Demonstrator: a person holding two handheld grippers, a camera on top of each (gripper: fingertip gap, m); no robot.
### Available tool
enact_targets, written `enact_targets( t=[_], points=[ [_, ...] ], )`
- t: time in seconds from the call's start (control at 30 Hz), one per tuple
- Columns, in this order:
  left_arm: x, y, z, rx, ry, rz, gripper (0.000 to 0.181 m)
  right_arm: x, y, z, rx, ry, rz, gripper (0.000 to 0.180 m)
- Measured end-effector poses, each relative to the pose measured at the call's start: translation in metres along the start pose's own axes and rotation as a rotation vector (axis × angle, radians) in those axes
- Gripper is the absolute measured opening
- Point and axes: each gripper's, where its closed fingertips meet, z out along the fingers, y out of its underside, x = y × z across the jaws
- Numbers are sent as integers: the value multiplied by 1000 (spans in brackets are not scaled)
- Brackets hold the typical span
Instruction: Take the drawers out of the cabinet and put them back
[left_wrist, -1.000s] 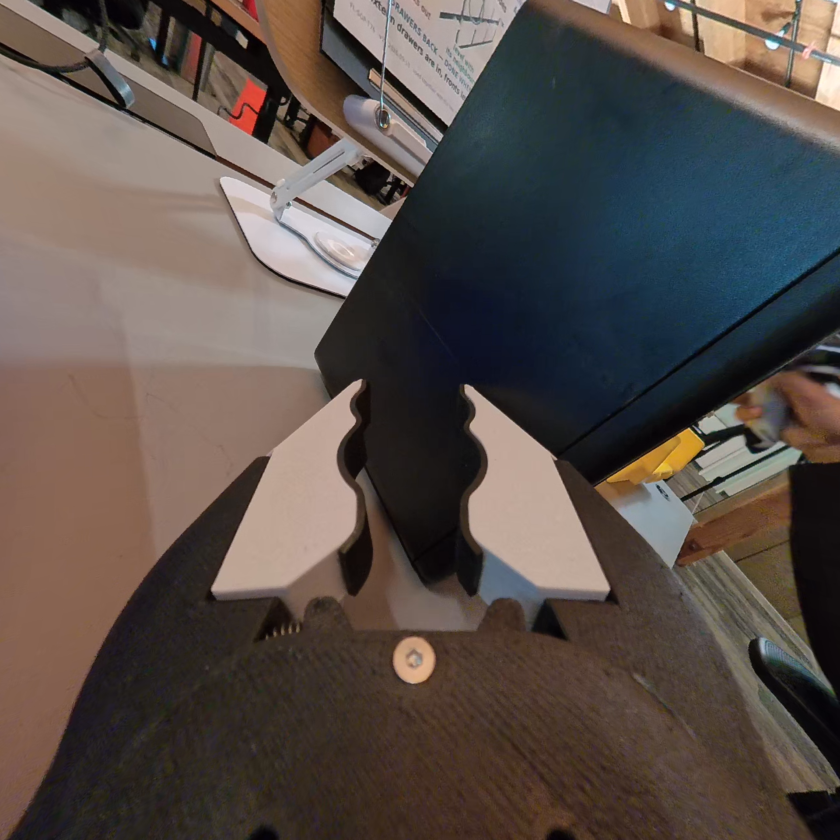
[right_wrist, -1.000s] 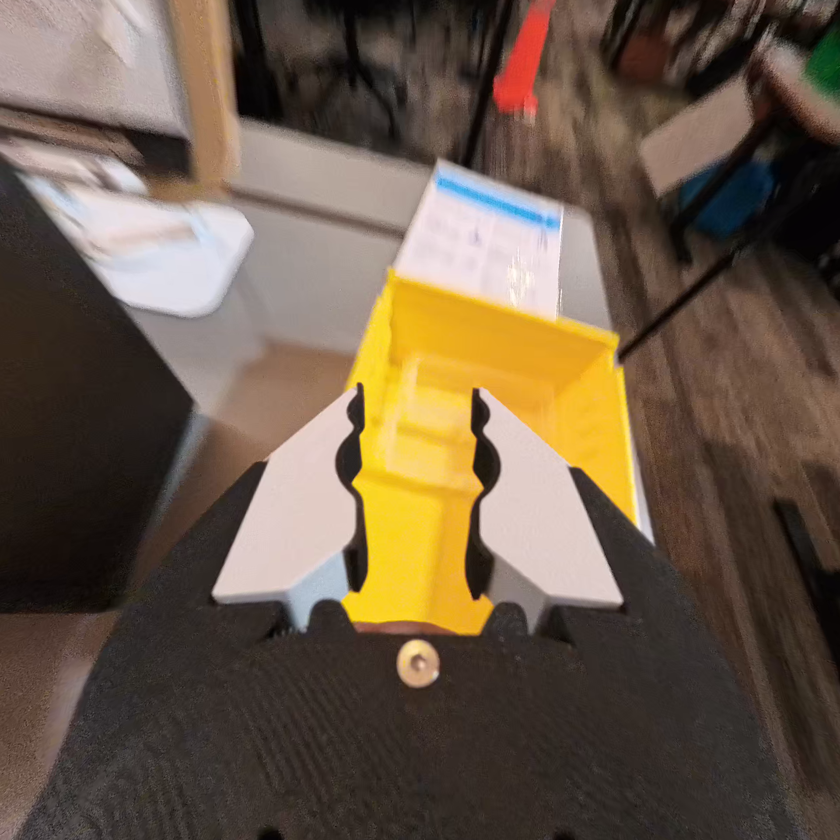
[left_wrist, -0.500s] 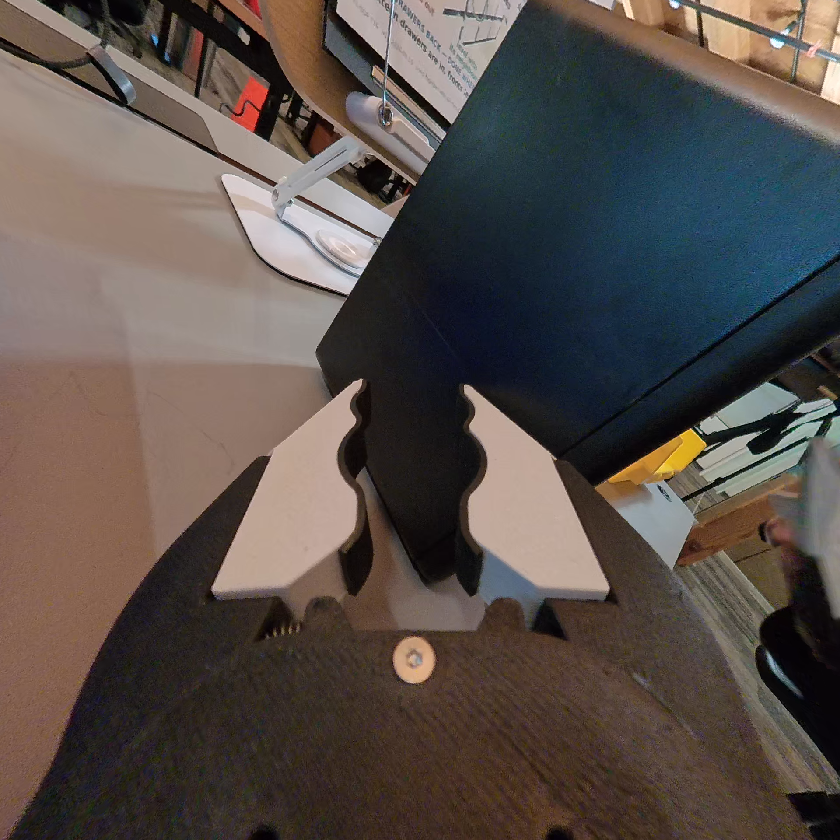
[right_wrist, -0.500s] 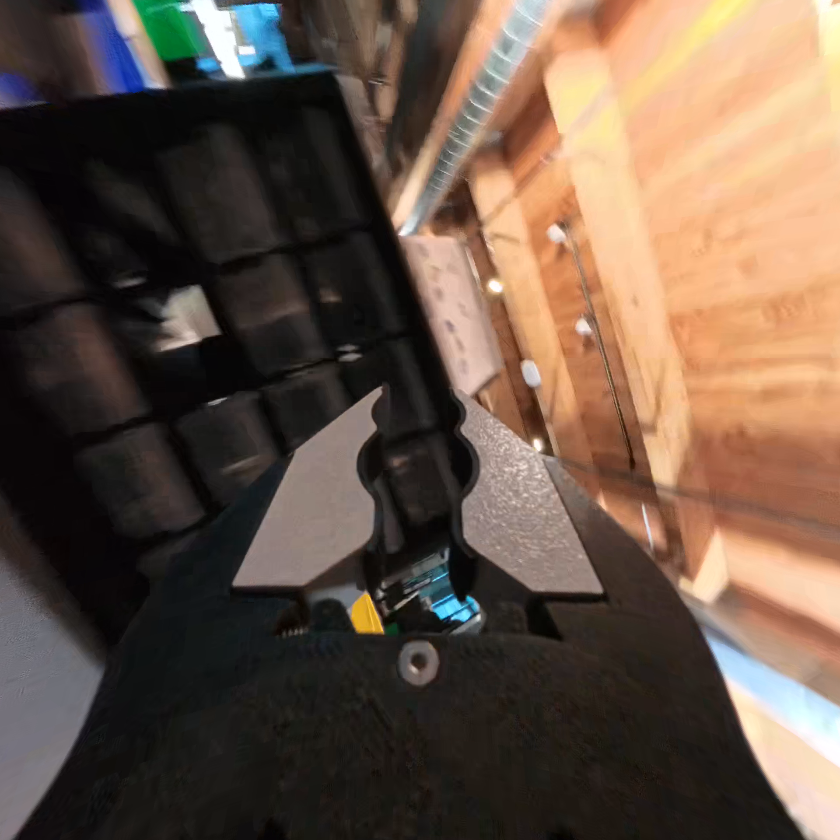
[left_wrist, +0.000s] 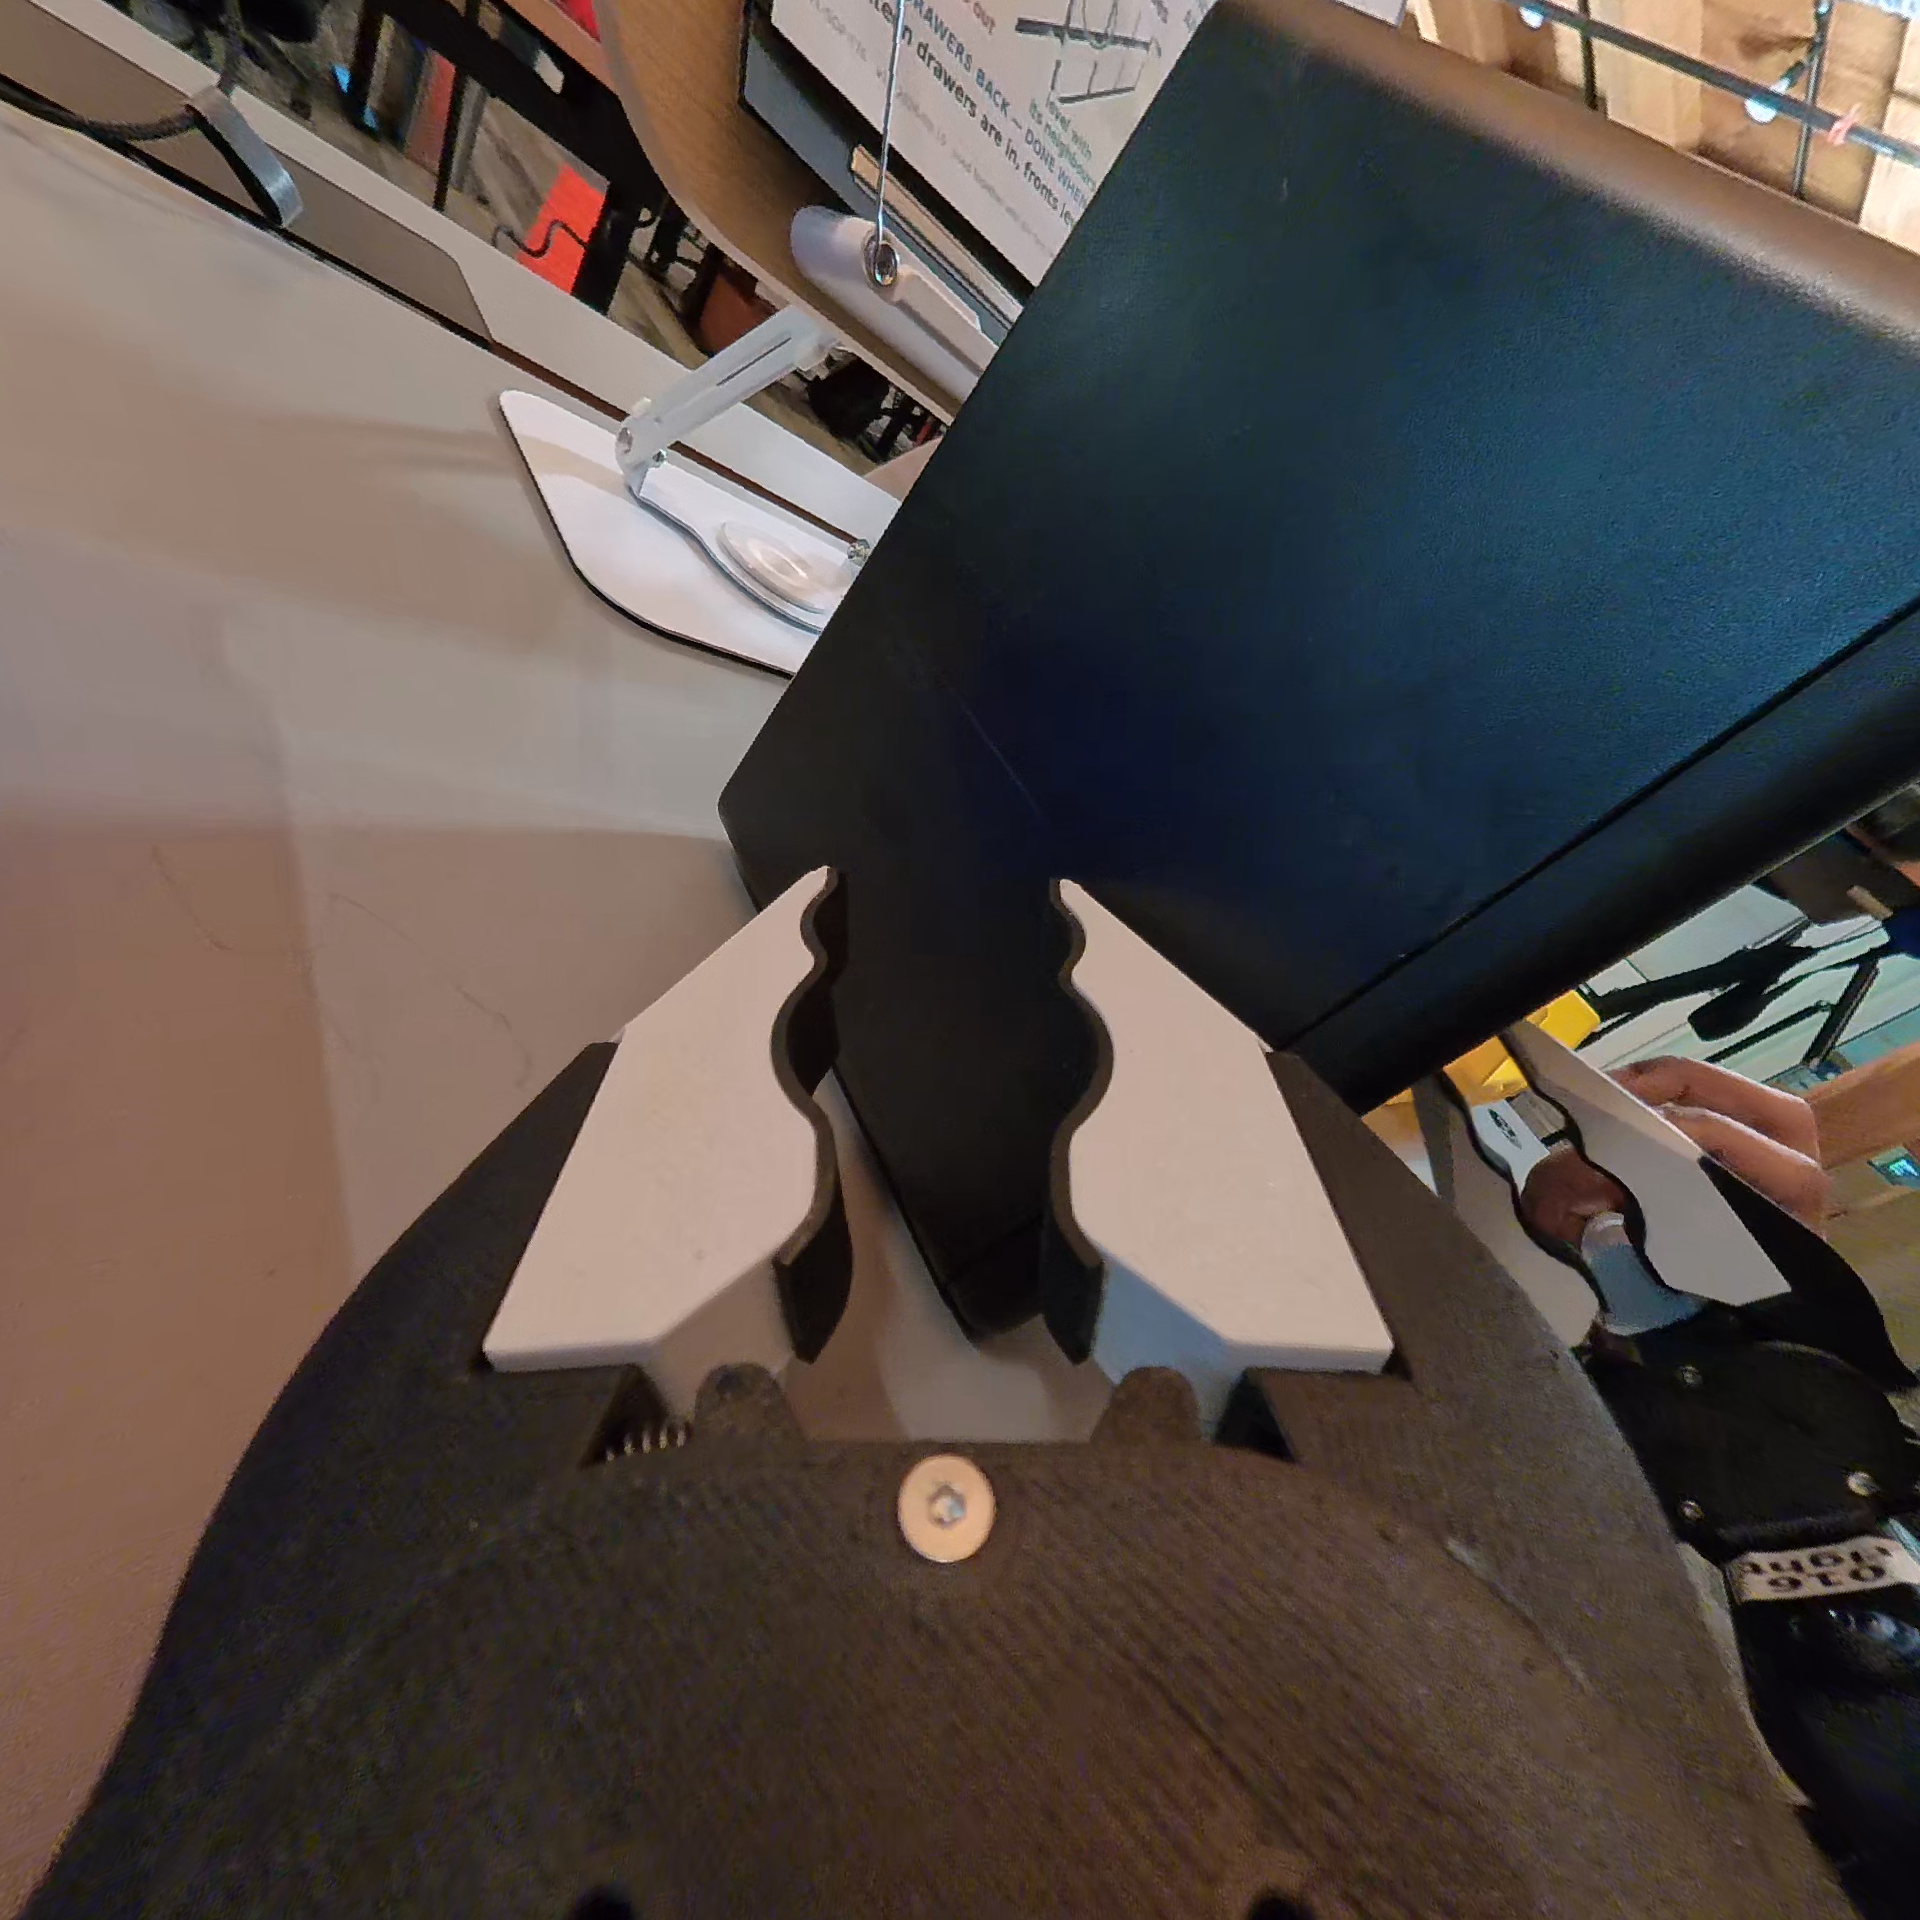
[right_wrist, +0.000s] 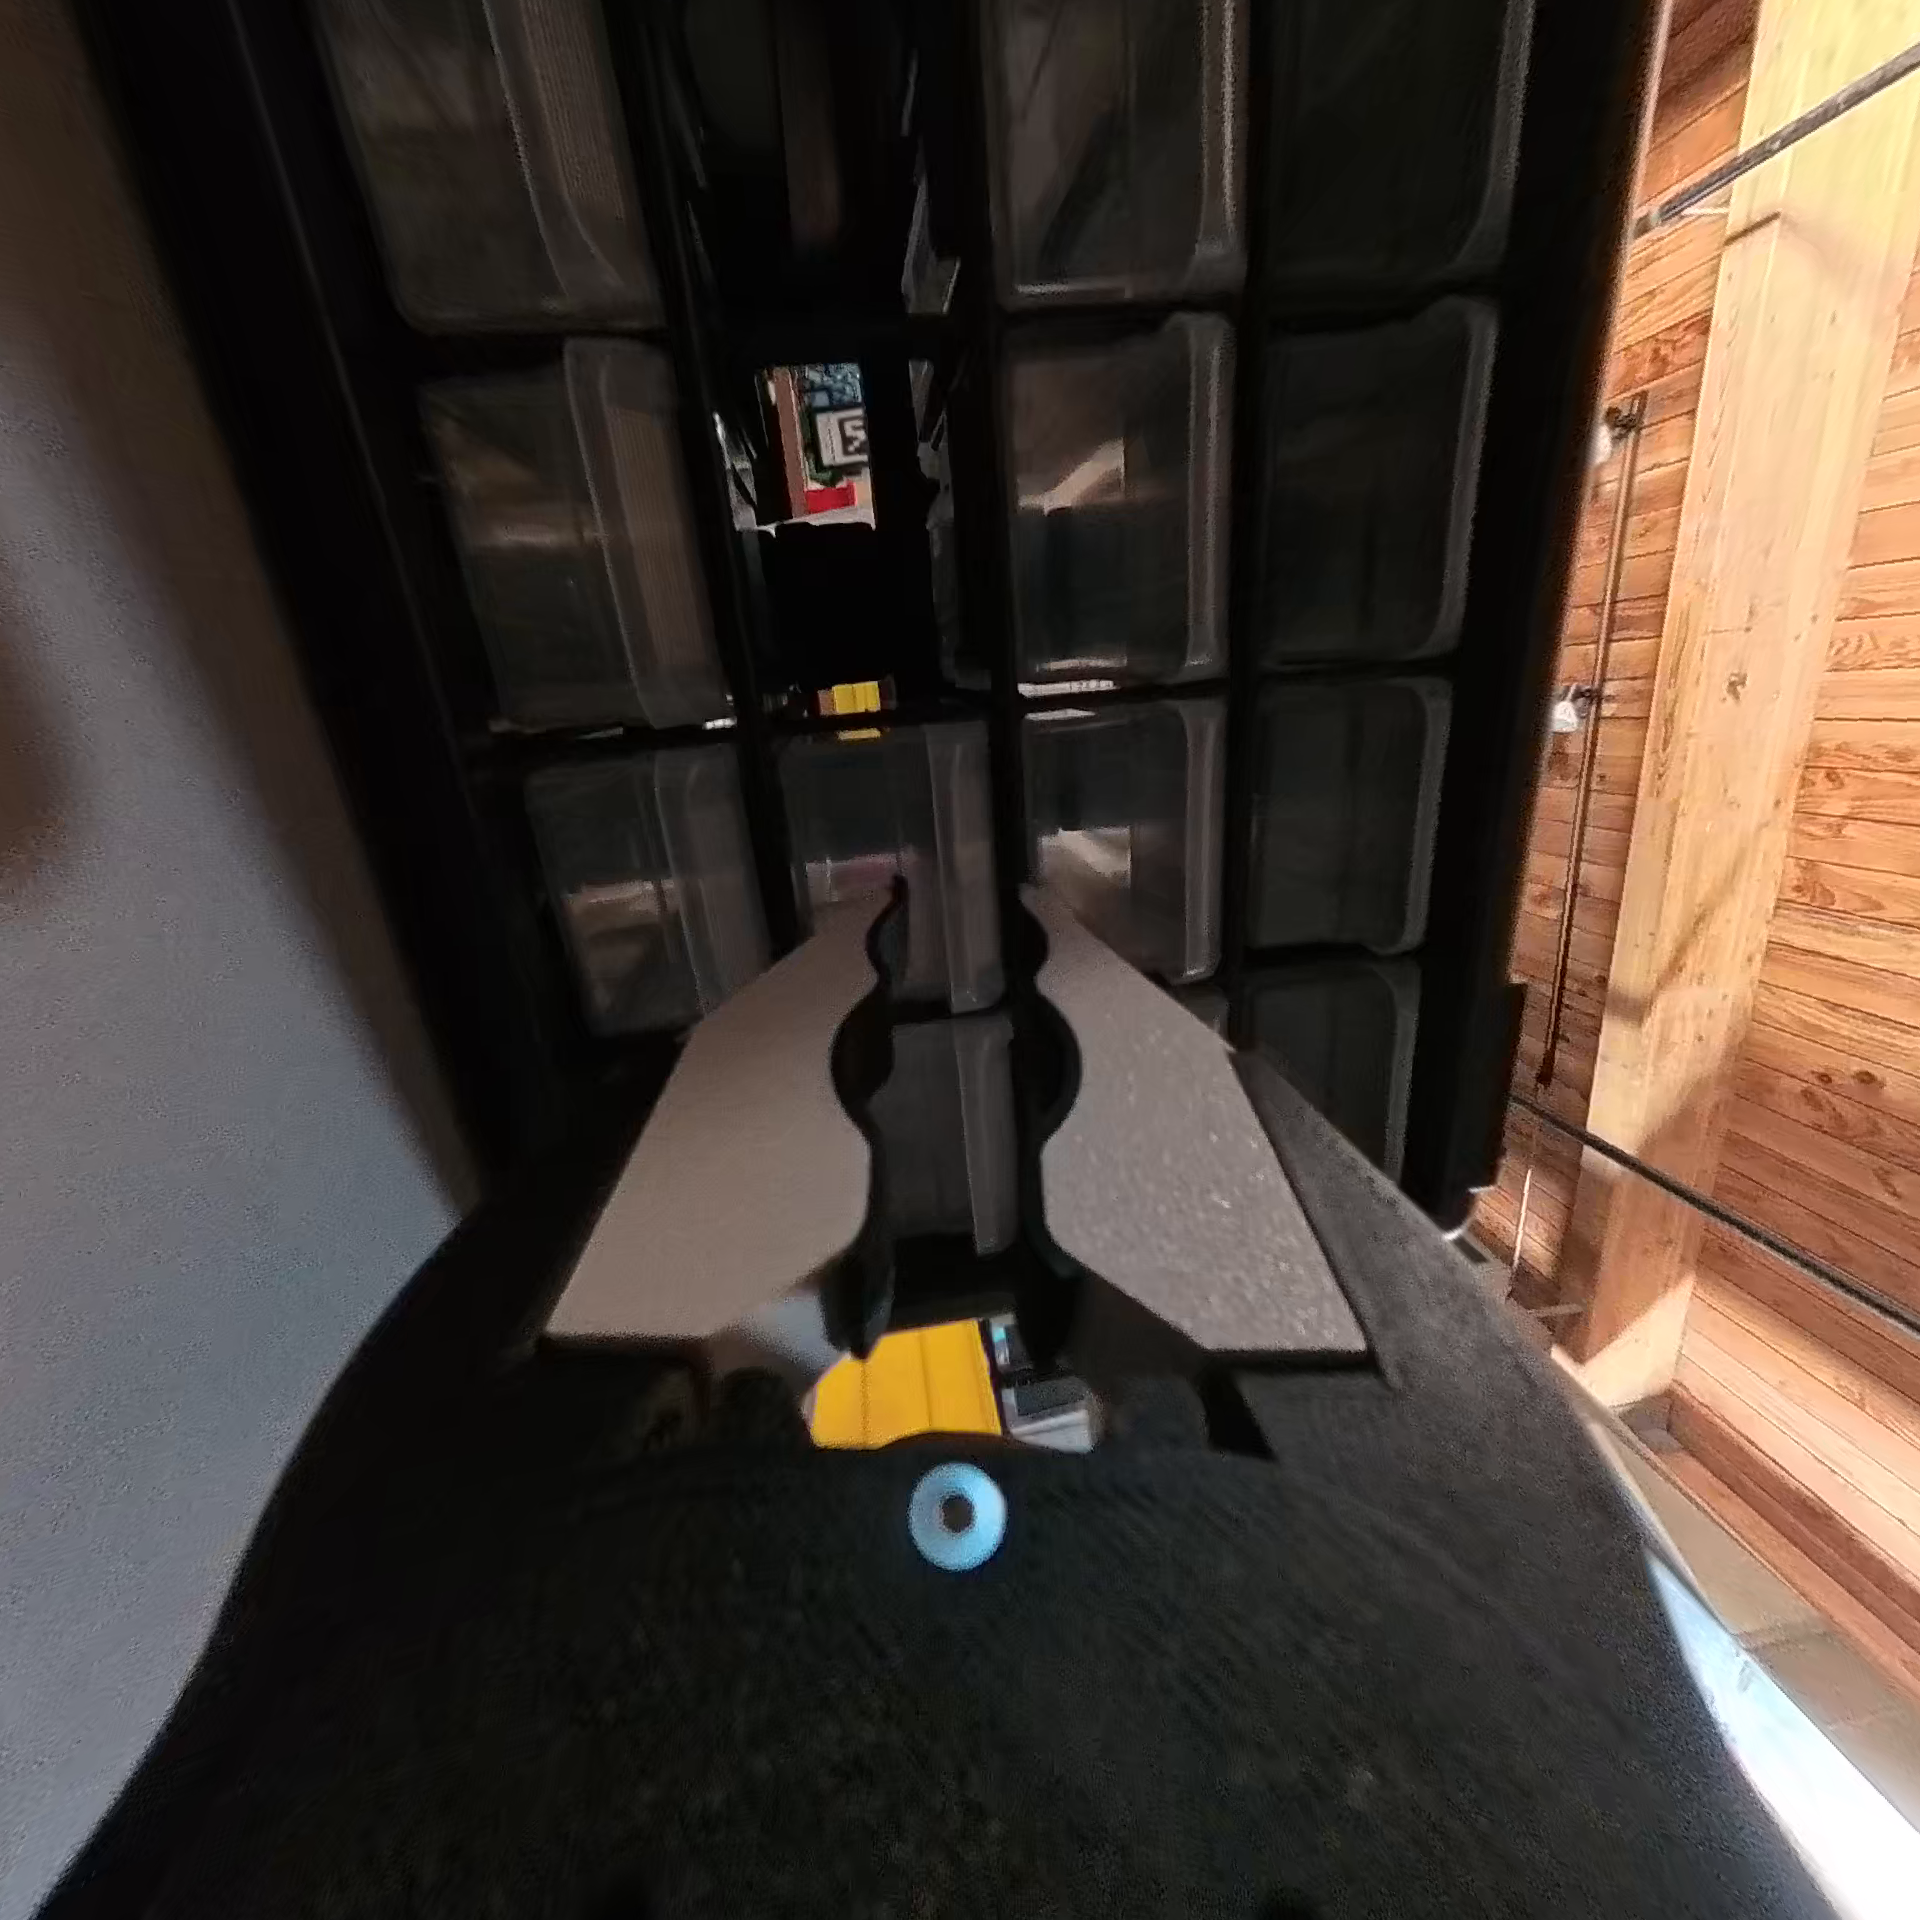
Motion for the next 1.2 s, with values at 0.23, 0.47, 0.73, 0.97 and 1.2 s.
enact_targets(
  t=[0.23,0.47,0.73,0.97,1.2],
  points=[
    [0,0,-1,2,-7,11,33,4,-2,-22,18,-60,67,6],
    [0,1,0,0,-7,8,34,14,-8,-49,-2,-55,188,28],
    [-1,1,0,-6,0,-10,34,-29,-52,-76,-14,-453,743,25],
    [2,-14,-8,79,-74,176,28,-61,-115,-133,4,-1169,1065,33],
    [-4,-16,-9,81,-85,152,29,-66,-103,-142,-148,-1341,1072,29]
  ],
)
